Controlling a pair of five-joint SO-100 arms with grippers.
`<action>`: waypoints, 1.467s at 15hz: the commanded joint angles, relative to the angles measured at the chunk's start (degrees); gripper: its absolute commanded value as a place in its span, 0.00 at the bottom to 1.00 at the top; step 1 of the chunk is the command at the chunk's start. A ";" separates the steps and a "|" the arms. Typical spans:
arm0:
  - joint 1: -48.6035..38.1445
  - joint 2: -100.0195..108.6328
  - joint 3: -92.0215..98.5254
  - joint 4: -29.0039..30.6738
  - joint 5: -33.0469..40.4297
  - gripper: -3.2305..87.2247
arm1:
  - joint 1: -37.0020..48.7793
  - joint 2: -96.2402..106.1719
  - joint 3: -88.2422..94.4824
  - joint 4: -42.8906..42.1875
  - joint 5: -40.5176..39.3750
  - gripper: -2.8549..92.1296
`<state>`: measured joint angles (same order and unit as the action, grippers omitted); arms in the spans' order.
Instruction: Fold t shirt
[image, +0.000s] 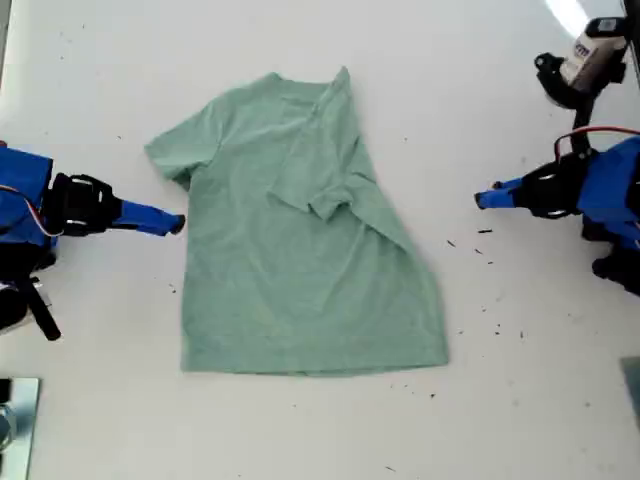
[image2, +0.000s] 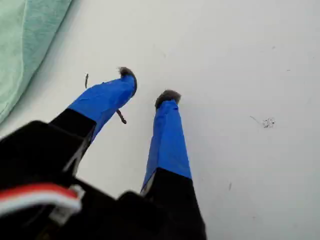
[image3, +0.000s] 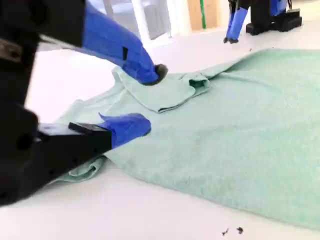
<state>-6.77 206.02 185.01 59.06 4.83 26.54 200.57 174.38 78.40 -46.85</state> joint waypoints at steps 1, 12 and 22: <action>0.70 0.35 0.88 -0.18 3.78 0.18 | -1.49 0.18 2.81 -0.09 10.20 0.08; -6.15 0.44 0.70 0.00 5.19 0.03 | -0.97 0.35 2.90 -0.26 29.00 0.06; -5.63 -5.98 -11.07 0.79 -5.19 0.03 | 0.70 0.35 2.99 -0.44 27.69 0.06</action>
<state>-11.78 204.52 180.53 59.41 2.72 26.72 200.83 174.46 78.40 -18.90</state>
